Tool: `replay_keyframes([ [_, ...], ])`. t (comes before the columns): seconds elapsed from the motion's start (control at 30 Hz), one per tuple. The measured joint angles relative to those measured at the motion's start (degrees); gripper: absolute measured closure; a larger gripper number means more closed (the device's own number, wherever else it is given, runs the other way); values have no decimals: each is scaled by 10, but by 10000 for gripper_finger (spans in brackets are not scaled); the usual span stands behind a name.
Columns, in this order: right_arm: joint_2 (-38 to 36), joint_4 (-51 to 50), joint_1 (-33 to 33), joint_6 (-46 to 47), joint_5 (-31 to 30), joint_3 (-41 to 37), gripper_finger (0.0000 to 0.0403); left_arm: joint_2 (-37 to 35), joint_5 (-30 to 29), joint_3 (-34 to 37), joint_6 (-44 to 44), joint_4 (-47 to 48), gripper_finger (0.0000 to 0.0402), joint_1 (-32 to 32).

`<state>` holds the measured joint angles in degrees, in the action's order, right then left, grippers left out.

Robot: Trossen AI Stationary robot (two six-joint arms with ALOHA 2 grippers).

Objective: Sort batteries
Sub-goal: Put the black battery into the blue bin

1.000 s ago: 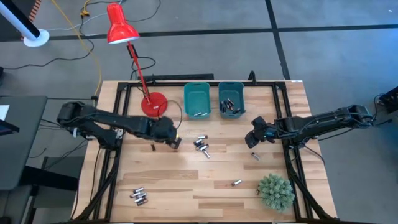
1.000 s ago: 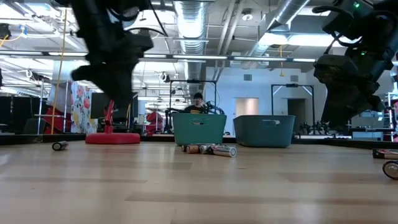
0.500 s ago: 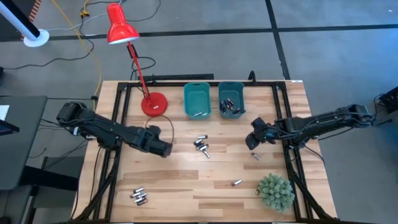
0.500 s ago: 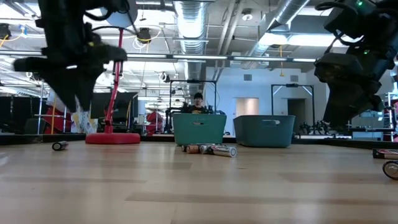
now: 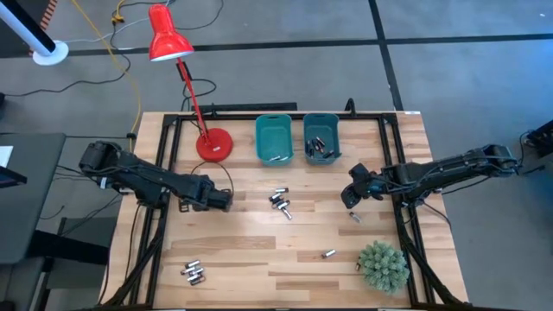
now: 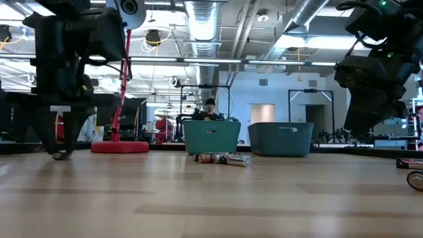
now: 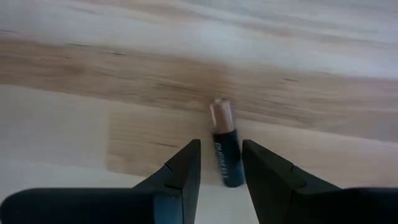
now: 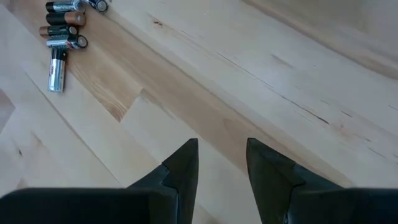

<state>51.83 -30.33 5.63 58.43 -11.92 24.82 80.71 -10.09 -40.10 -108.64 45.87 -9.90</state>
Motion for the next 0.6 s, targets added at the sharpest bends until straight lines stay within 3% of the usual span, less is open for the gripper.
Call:
replay_keyframes([
  [0.2, 0, 0, 0, -2, 0, 0, 253, 0, 1, 25, 9, -27, 290, 12],
  [0.37, 0, 0, -8, -4, 0, 0, 253, -4, 12, 49, 72, -62, 294, 31],
  [0.6, 0, 0, -21, -19, 0, 0, 253, -3, 26, 49, 206, -80, 364, 42],
])
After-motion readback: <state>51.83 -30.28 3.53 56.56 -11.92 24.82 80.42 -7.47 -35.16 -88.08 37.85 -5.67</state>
